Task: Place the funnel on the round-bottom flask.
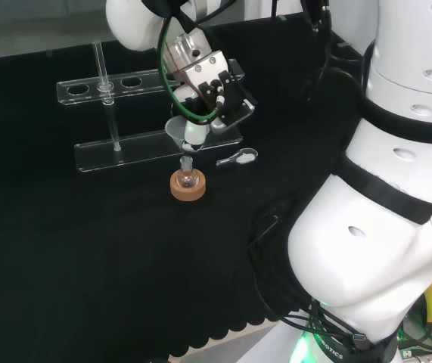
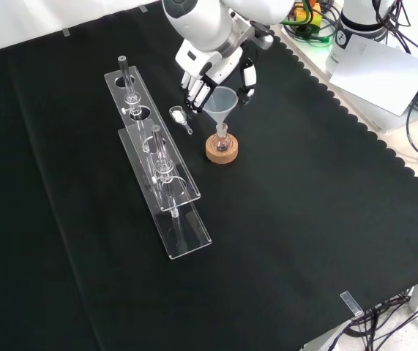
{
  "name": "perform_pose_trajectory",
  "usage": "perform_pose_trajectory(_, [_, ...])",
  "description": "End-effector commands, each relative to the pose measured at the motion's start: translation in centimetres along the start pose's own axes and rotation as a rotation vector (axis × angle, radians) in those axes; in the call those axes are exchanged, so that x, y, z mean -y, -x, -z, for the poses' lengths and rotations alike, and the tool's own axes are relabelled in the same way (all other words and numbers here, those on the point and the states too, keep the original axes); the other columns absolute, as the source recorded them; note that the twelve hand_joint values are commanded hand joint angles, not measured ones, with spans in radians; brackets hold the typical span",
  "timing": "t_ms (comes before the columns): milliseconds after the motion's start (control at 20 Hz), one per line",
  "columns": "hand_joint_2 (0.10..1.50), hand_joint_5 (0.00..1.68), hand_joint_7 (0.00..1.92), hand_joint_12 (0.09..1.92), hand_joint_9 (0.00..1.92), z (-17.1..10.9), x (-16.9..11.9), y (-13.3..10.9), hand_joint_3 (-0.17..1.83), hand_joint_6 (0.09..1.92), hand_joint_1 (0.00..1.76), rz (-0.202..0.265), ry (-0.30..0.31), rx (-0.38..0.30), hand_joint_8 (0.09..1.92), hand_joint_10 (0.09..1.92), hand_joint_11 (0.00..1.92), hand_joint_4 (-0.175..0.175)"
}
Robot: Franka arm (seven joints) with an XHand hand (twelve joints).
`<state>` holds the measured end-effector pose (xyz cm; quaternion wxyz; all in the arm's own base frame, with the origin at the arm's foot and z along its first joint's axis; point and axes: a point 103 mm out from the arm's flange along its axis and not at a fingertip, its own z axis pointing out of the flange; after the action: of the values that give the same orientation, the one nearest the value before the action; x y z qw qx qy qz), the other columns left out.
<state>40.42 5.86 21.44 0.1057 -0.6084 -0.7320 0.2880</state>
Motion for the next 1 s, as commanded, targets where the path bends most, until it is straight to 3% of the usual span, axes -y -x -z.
perform_pose_trajectory(50, [0.61, 0.31, 0.27, 1.3, 0.61, -0.4, 0.2, 1.6, 0.78, 0.14, 0.88, 0.075, -0.001, 0.001, 0.75, 0.62, 0.51, -0.062])
perform_pose_trajectory(600, [0.59, 0.27, 0.17, 1.31, 0.54, -0.6, 0.5, 1.6, 0.72, 0.09, 0.82, 0.098, 0.018, -0.01, 0.73, 0.66, 0.46, -0.064])
perform_pose_trajectory(1000, [0.6, 0.27, 0.16, 1.31, 0.52, -0.4, 0.5, 0.5, 0.7, 0.09, 0.81, 0.111, 0.022, 0.023, 0.73, 0.66, 0.45, -0.063])
